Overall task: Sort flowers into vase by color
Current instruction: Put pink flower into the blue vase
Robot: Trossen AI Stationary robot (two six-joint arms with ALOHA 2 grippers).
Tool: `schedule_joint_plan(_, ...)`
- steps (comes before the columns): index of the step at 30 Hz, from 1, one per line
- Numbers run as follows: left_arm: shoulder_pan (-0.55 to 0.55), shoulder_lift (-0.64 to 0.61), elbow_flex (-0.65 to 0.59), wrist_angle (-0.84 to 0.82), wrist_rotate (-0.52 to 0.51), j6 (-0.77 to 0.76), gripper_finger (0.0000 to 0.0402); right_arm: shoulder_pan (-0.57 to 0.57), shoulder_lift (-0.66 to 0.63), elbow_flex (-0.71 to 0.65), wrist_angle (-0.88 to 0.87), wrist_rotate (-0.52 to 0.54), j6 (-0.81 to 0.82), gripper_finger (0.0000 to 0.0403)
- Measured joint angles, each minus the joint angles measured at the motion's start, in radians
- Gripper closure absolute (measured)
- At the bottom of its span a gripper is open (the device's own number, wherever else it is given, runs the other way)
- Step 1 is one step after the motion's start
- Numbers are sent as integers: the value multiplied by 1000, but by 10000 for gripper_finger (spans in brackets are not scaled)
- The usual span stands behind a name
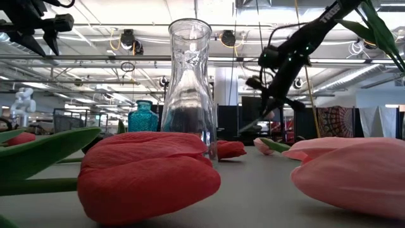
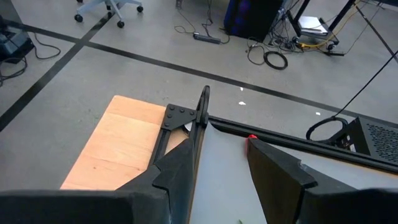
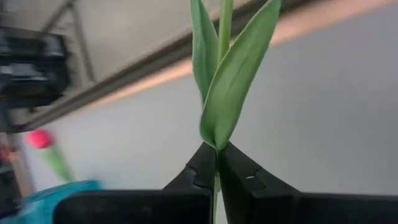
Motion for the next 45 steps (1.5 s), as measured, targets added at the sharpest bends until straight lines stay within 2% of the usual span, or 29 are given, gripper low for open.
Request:
schedule_joint_plan(11, 0, 0, 0, -4, 0, 1, 245, 24, -157, 0, 157, -5, -81, 399)
schedule_joint_plan(20, 0, 0, 0, -4, 0, 1, 245, 89, -284, 0, 181, -7, -149, 399)
schedule_joint_plan(32, 0, 0, 0, 9, 7, 1, 245, 171, -368, 0, 426, -85, -530, 399)
schedule_joint_plan(38, -1, 0, 0, 120, 106, 41, 245, 192, -371, 0, 518, -114, -608, 399)
schedule_joint_plan(45, -1, 0, 0, 425, 323, 305, 245, 193, -371, 0, 566, -246, -641, 399)
